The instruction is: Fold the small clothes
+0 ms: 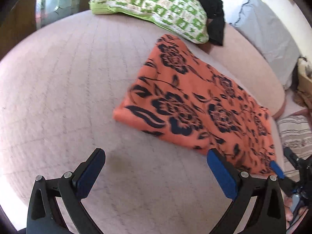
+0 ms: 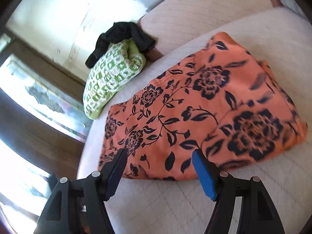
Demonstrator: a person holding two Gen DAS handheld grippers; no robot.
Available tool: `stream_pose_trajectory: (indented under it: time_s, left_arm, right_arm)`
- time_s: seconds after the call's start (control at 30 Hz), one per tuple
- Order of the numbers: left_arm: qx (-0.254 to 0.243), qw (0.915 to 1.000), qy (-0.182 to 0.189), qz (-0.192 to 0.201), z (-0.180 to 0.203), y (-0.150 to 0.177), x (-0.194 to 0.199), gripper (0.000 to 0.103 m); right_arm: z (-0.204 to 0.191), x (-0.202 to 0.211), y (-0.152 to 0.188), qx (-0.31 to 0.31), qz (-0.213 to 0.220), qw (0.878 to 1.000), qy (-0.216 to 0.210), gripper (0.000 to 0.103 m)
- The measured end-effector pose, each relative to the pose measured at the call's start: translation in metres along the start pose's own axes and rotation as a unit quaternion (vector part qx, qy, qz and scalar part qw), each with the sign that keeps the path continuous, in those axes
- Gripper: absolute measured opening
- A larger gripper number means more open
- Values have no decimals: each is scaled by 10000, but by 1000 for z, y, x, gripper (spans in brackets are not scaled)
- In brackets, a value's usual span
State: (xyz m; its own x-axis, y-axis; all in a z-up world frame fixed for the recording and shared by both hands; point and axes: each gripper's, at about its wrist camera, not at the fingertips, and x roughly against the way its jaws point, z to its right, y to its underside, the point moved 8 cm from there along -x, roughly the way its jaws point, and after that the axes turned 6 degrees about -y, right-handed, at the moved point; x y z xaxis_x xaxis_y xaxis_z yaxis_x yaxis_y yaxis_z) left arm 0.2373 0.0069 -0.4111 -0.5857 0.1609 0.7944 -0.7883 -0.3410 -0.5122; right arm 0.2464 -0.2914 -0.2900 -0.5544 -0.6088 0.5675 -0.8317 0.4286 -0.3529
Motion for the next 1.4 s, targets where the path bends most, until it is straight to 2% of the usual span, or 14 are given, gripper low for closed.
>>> stream_pose_trajectory:
  time_s: [0.17,0.33,0.43,0.5,0.6,0.67,0.73,0.87,0.93,1.0,1.03,1.17,1.27,1.4]
  left_arm:
    - [411,9962,717,-275,13,-16,-19,103]
    - [1098,9859,1235,-258,15,-41,-35,103]
    - [1310,9830,1273,-162,17,-50,-41,96]
    - [1203,9864,1119,-36,21,-53,-41,82]
    - [1085,9893,964,141,22,-56,-41,59]
    - [1035,9894,995,201,25,-58,-42,59]
    - [1007,9892,1040,221,25,-59,-43,60]
    - [1183,9854,1216,117,28,-59,-52,82]
    - [1169,9863,1151,162,31,-59,-54,83]
    - [1023,9891,1043,206,35,-59,-54,82]
    - [980,9899,1002,220,35,-60,-55,80]
    - [1094,9905,788,277,24,-65,-58,30]
    - [1137,9890,892,298,23,-70,-56,24]
    - [958,9904,889,459,29,-71,-44,20]
  right_arm:
    - [31,24,16,-963,177,9952,-55,73]
    - [83,52,25,-1929,579,9791,286,73]
    - [111,58,23,-2380,809,9664,543,74]
    - [123,53,19,-2573,920,9604,550,75]
    - [124,42,0,-2310,1217,9630,673,75]
    - [123,31,-10,-2148,1275,9662,633,75]
    - [125,21,-19,-2048,1336,9678,600,75]
    - [117,5,-36,-1807,1424,9727,316,73]
    - [114,-9,-41,-1464,1354,9784,538,65]
    - [116,-21,-44,-1201,1300,9804,861,31]
    - [118,-25,-44,-1172,1273,9803,952,30]
    - [113,-27,-47,-1105,1338,9790,1069,24]
    - [100,-25,-48,-725,1405,9785,1324,20]
    - [87,-8,-48,-578,1644,9776,1181,17]
